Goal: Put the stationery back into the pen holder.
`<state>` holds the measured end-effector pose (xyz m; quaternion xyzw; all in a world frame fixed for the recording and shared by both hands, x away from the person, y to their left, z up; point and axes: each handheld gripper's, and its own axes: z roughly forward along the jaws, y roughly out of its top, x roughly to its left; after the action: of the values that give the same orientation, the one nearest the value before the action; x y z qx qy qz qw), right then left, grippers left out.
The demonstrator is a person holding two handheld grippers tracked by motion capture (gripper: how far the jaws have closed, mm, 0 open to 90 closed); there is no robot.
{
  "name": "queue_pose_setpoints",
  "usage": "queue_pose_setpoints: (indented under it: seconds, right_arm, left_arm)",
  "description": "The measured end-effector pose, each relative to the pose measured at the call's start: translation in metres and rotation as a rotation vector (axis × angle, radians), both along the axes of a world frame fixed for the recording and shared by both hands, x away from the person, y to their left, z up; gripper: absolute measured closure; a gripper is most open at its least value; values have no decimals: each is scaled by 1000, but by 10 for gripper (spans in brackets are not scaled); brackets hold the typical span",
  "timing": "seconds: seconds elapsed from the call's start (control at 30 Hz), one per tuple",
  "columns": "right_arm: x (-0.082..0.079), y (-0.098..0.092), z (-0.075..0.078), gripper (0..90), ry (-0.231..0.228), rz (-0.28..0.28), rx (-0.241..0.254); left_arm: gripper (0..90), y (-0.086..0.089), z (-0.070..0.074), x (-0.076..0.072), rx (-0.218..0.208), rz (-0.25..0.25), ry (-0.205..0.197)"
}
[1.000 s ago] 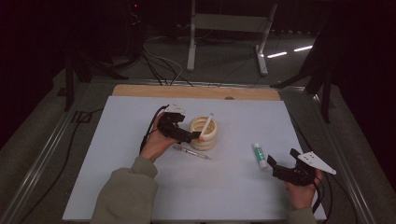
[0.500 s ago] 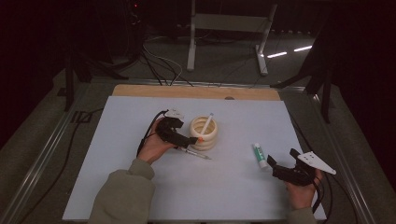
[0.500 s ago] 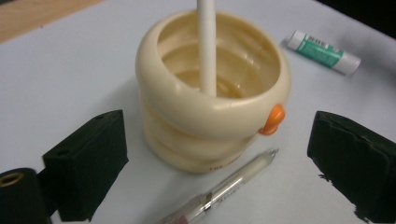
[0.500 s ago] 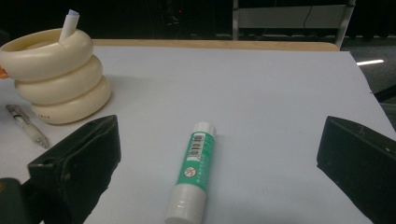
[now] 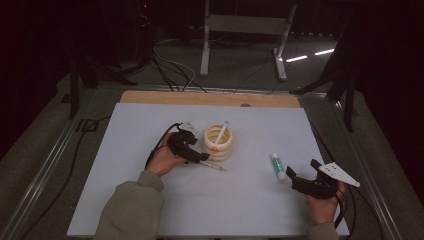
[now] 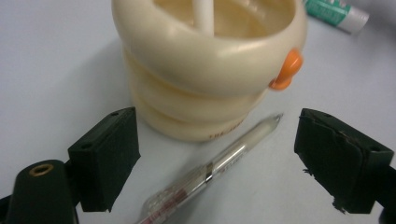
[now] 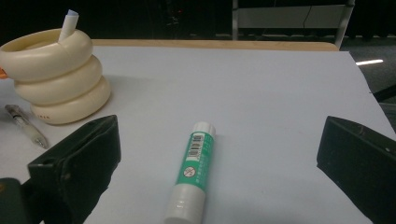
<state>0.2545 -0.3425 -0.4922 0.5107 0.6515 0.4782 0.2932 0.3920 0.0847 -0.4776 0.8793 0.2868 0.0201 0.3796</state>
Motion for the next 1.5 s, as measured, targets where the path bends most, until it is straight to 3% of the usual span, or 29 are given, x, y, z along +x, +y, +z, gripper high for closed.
queue_pose_setpoints:
  seconds: [0.3, 0.47, 0.73, 1.0, 1.13, 1.5]
  right_arm:
    - [0, 0, 0, 0, 2, 1, -1]
    - [0, 0, 0, 0, 1, 1, -2]
    - [0, 0, 0, 0, 2, 0, 0]
    - [0, 0, 0, 0, 1, 0, -2]
    - [0, 0, 0, 0, 2, 0, -2]
    - [0, 1, 0, 0, 1, 3, -2]
  left_arm:
    - [170, -3, -15, 1, 68, -54, 22]
    - [226, -8, -21, -1, 107, -88, 10]
    - [413, -14, -29, -3, 126, -143, 24]
    - [582, -23, -32, -12, 165, -216, 0]
    - [603, -32, -32, -18, 188, -254, -24]
    - [603, -51, -33, -25, 180, -307, -40]
